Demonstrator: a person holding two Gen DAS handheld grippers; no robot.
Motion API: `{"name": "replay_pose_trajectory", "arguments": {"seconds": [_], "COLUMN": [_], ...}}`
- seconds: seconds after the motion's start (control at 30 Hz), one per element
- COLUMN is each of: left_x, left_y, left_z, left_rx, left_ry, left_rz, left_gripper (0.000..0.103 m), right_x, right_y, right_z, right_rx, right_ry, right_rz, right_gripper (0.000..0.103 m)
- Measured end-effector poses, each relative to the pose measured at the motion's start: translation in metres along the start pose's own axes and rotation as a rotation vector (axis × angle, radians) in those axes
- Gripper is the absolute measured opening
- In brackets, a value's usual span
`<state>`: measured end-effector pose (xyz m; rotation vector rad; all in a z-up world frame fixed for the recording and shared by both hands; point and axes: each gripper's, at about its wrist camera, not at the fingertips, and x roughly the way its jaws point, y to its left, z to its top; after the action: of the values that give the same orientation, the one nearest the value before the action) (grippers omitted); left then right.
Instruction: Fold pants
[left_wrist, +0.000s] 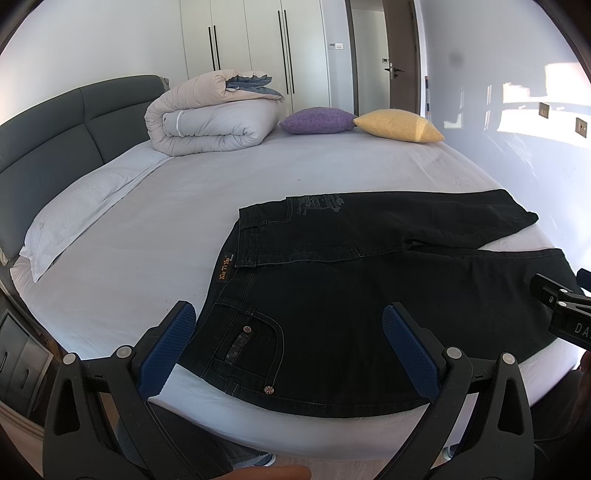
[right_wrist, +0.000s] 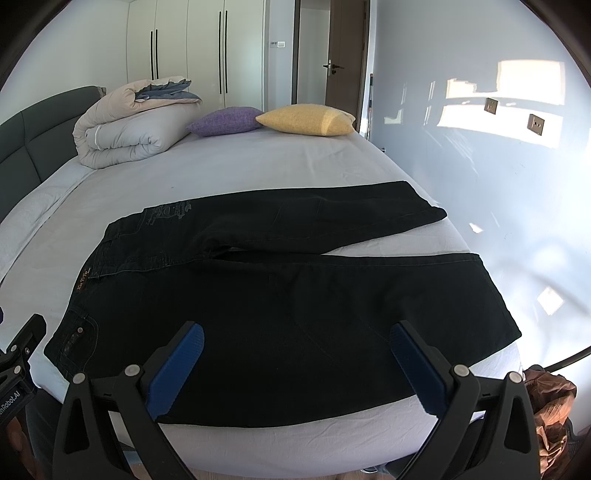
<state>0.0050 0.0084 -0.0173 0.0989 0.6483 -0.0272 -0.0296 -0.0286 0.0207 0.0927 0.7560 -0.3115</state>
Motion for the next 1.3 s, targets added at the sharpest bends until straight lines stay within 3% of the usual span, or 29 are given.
{"name": "replay_pose_trajectory", "arguments": {"seconds": [0.97,1.17,1.3], "left_x": [0.011,0.020,0.028], "left_y": [0.006,-0.002,-0.008], "left_z": [-0.013,-0.020,-0.026], "left_rx": [-0.001,0.038,0.146], "left_ry": [0.007,0.022,-0.015], "left_rz": [0.003,0.014,0.087], "left_gripper": [0.103,0.103,0.103], "right_x": [0.001,0.005,0.014], "right_y": [0.001,0.006,0.004], "right_z": [-0.001,-0.007,-0.008], "right_rx": [0.000,-0.004,-0.018], "right_ry": [0.003,0.008,0.011], "right_rz": [0.001,0.011,0.048], "right_gripper": [0.103,0.103,0.103]}}
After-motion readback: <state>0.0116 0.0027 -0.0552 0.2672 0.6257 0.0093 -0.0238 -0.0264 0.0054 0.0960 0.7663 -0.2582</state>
